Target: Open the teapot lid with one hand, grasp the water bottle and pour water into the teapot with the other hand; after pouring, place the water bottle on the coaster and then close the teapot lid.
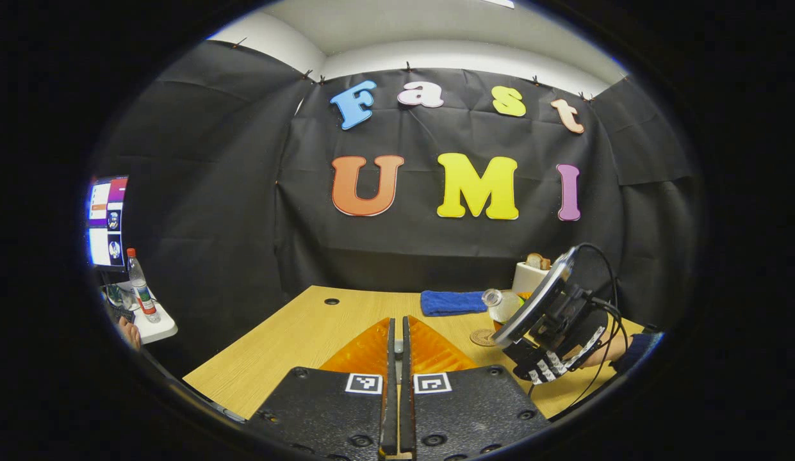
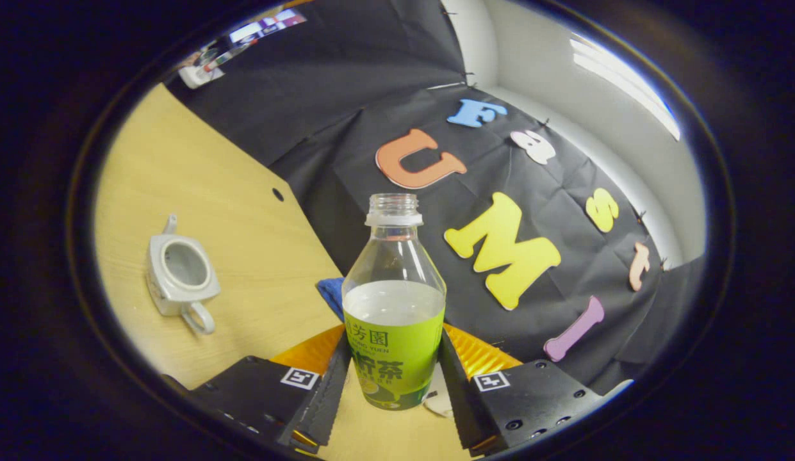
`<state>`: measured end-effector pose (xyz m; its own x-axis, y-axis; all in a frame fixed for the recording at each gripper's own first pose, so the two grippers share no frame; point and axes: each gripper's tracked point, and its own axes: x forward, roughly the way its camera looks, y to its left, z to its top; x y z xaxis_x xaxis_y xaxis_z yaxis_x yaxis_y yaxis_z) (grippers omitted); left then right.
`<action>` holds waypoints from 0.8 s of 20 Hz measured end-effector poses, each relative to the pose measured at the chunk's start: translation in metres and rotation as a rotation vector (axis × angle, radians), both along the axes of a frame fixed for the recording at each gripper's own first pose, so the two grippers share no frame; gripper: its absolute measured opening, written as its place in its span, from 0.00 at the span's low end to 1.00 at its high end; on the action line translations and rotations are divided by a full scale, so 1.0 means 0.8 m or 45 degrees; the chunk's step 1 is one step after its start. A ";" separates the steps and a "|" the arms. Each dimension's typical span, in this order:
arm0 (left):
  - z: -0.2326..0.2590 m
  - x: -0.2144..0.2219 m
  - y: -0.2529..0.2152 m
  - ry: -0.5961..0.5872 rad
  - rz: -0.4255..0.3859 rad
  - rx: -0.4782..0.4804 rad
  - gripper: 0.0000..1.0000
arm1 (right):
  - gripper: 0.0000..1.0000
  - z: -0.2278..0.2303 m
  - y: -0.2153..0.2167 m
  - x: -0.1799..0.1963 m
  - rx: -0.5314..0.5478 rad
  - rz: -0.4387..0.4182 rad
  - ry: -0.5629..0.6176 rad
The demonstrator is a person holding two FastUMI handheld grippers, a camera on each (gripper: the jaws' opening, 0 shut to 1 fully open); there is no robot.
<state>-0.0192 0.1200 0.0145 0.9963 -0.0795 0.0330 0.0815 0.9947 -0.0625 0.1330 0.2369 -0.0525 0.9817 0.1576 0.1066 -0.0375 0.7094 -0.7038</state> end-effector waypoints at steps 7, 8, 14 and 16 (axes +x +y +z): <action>-0.002 0.003 -0.002 0.008 -0.003 -0.006 0.04 | 0.72 0.010 -0.047 0.051 0.596 -0.068 0.097; -0.004 0.003 -0.003 0.012 -0.002 -0.004 0.04 | 0.75 0.002 -0.050 0.059 0.680 -0.065 0.150; -0.014 0.014 -0.015 0.035 -0.019 0.007 0.04 | 0.72 -0.057 -0.047 0.112 0.942 -0.083 0.456; -0.020 0.017 -0.015 0.052 -0.013 0.021 0.04 | 0.74 -0.062 -0.036 0.117 1.045 -0.035 0.526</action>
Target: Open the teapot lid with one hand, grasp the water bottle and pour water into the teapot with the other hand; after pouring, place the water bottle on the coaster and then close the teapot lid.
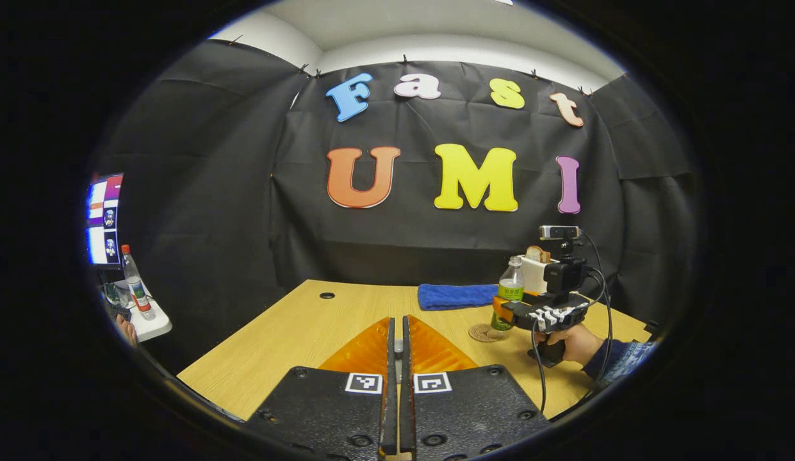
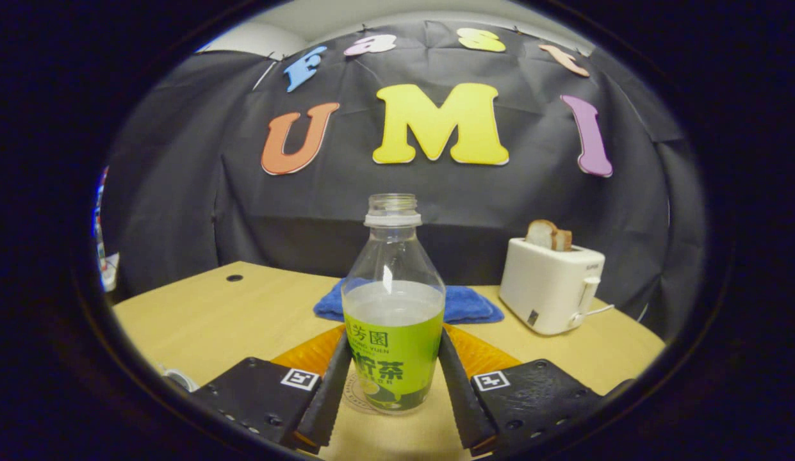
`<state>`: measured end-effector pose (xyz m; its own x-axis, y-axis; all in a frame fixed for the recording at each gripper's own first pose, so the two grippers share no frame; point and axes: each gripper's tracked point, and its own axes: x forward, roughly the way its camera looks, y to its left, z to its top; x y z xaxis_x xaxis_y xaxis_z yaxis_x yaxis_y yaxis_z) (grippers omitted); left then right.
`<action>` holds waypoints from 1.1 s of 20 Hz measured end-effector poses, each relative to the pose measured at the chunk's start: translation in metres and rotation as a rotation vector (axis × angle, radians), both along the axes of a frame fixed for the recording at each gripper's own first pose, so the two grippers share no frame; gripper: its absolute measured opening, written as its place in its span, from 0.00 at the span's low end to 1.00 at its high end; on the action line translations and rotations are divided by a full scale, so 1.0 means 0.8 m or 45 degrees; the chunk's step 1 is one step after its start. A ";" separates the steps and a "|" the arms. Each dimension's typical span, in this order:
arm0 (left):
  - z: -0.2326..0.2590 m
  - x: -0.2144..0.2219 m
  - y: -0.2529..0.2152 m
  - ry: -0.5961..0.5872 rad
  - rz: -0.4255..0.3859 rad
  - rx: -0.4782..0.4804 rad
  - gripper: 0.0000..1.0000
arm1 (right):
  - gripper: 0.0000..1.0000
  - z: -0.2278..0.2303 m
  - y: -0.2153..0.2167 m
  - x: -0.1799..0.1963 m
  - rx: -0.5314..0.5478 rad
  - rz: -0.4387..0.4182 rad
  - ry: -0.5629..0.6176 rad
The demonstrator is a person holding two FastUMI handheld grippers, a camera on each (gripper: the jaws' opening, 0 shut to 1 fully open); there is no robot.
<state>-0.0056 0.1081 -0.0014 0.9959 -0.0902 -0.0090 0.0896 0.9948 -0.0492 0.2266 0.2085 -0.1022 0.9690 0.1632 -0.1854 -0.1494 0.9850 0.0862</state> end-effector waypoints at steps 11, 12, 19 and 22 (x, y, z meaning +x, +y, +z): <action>-0.008 0.008 -0.005 0.028 -0.014 -0.005 0.04 | 0.72 -0.006 -0.005 0.004 -0.040 0.007 0.010; -0.009 0.007 -0.005 0.032 -0.015 -0.007 0.04 | 0.72 -0.006 -0.003 0.004 -0.041 0.012 0.006; -0.014 0.011 -0.013 0.041 -0.029 0.015 0.04 | 0.80 -0.009 -0.004 -0.001 -0.064 0.025 0.037; -0.015 0.016 -0.018 0.039 -0.031 0.035 0.04 | 0.90 -0.006 -0.005 -0.008 -0.088 0.070 0.026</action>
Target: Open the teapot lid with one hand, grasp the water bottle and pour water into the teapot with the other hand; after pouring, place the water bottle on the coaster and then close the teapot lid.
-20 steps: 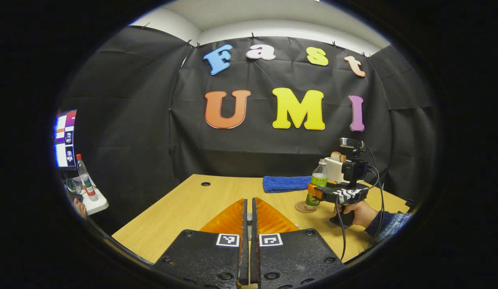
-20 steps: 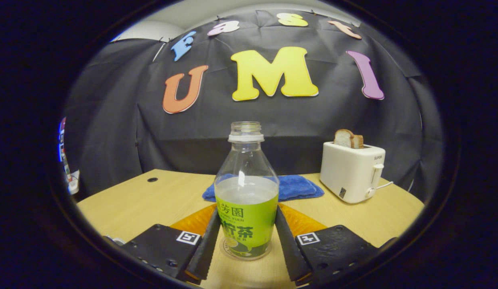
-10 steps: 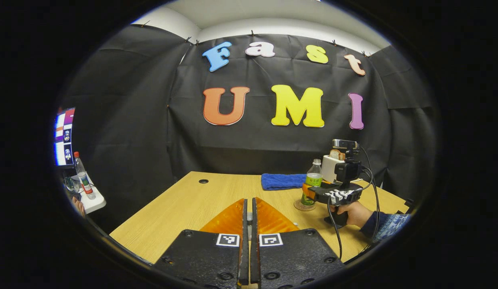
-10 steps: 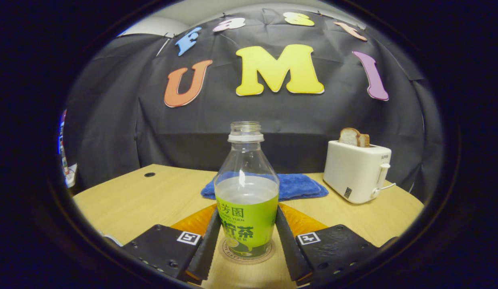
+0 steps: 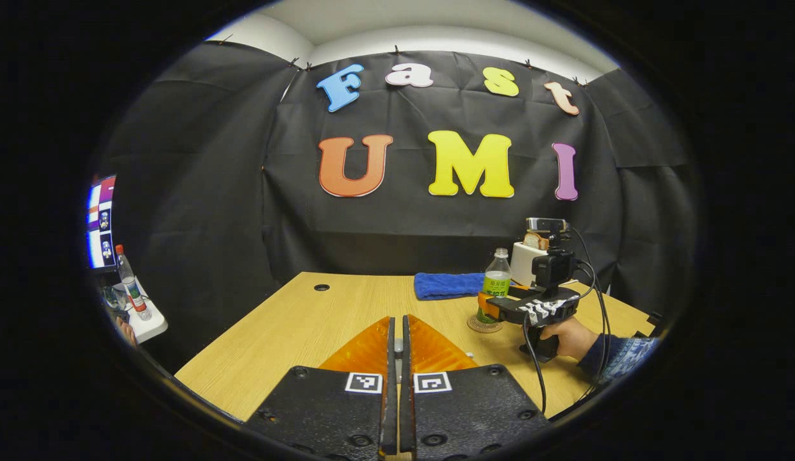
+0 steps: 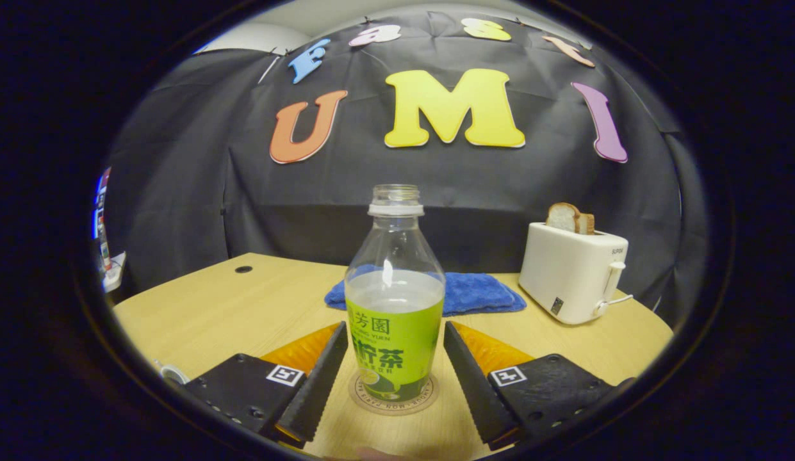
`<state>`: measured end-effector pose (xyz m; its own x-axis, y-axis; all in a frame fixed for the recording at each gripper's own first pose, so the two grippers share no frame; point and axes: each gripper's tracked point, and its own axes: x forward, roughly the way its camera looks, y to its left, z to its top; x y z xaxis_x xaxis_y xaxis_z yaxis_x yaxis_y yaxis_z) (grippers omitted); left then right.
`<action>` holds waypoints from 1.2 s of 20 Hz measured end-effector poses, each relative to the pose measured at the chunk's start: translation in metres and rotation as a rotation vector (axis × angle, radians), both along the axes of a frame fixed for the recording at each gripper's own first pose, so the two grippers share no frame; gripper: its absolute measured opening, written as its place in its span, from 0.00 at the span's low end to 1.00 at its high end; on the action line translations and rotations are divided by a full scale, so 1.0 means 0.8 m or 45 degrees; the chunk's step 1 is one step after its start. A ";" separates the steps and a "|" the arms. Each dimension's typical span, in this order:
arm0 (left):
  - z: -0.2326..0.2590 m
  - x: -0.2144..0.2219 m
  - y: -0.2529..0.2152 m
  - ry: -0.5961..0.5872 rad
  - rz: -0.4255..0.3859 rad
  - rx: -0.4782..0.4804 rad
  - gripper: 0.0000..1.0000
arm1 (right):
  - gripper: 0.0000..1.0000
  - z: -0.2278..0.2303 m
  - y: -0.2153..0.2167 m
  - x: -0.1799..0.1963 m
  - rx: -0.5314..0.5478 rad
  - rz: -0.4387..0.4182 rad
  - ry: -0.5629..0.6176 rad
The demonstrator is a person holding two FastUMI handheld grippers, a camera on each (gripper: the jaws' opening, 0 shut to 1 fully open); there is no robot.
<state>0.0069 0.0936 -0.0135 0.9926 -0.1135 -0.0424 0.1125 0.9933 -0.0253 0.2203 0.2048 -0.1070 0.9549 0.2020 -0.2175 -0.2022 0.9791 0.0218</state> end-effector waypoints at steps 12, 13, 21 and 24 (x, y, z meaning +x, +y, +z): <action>-0.011 0.044 -0.055 -0.058 -0.111 -0.044 0.04 | 0.94 0.045 -0.040 -0.135 0.010 0.104 -0.185; -0.017 0.052 -0.061 -0.059 -0.124 -0.046 0.04 | 0.94 0.050 -0.050 -0.148 -0.004 0.092 -0.212; -0.063 0.105 -0.100 -0.048 -0.149 -0.028 0.04 | 0.95 0.090 -0.124 -0.233 -0.180 -0.033 -0.399; -0.068 0.111 -0.109 -0.079 -0.171 -0.027 0.04 | 0.95 0.090 -0.144 -0.250 -0.165 -0.045 -0.416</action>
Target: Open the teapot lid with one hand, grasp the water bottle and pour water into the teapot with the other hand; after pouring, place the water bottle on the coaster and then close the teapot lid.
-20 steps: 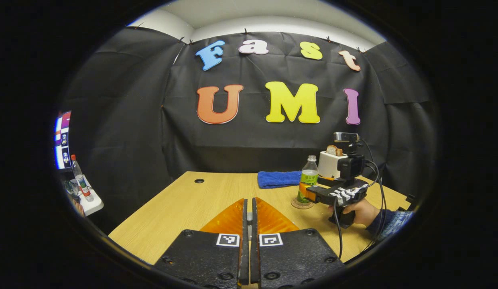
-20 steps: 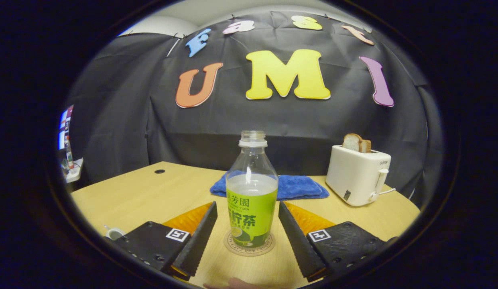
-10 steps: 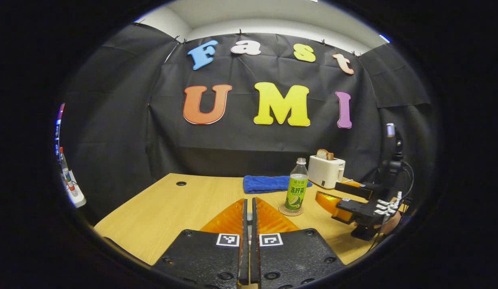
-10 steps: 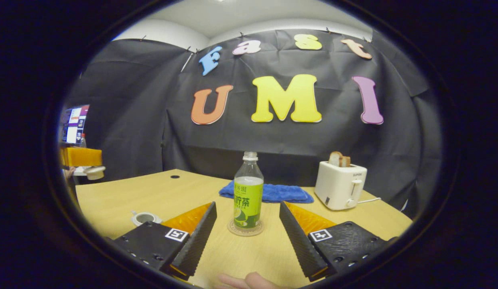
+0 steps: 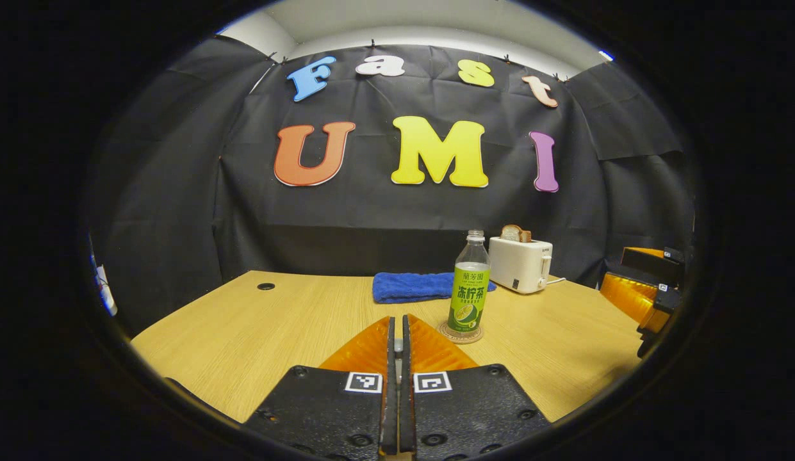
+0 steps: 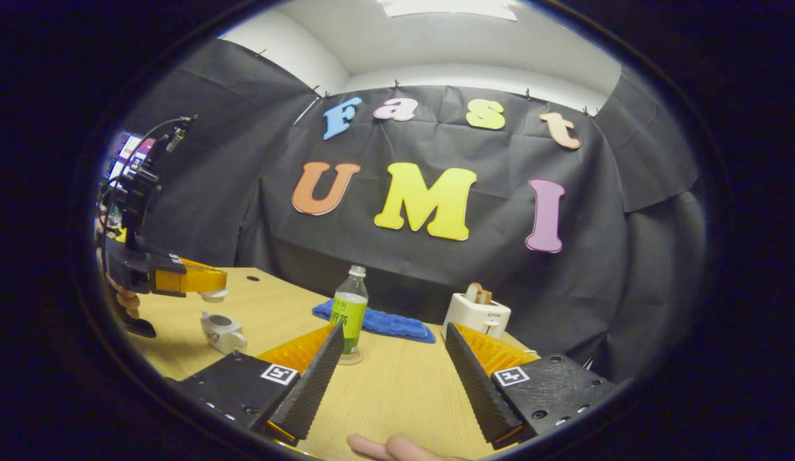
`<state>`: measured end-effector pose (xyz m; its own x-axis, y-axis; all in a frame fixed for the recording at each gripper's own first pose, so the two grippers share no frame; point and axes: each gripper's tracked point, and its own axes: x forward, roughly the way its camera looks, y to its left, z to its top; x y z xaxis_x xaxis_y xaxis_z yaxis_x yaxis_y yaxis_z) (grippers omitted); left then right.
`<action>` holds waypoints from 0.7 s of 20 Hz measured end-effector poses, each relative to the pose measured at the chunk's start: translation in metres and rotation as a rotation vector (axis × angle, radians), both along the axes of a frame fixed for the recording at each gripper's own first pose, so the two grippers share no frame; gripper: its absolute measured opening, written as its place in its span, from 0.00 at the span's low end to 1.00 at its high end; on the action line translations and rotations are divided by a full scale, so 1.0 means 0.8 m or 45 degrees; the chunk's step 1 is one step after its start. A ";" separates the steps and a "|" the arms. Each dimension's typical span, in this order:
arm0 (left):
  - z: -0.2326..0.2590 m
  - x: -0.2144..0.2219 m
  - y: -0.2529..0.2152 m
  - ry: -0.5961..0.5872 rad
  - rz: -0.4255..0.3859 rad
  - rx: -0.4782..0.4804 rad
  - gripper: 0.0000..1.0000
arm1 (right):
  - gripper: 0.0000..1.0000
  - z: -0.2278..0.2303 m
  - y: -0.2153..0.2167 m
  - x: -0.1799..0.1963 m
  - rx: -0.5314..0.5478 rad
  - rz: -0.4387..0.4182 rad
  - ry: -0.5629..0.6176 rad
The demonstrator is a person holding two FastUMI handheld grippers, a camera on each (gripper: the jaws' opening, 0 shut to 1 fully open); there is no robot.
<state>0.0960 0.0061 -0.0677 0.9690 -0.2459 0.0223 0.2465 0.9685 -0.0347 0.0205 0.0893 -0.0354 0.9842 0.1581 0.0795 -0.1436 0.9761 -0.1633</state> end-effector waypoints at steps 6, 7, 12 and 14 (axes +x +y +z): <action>-0.030 0.022 0.009 0.055 0.021 -0.055 0.04 | 0.95 -0.003 -0.069 0.003 0.123 -0.067 0.049; -0.035 0.026 0.011 0.067 0.035 -0.064 0.04 | 0.95 -0.001 -0.074 0.008 0.136 -0.070 0.049; -0.057 0.031 0.004 0.091 0.033 -0.158 0.04 | 0.97 -0.009 -0.087 0.020 0.129 -0.108 0.035; -0.054 0.024 0.004 0.078 0.049 -0.132 0.04 | 0.95 -0.011 -0.087 0.022 0.135 -0.107 0.042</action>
<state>0.1155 0.0097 -0.1110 0.9780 -0.2079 -0.0138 0.2036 0.9676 -0.1492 0.0379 0.0195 -0.0442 0.9960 0.0671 0.0589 -0.0639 0.9964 -0.0553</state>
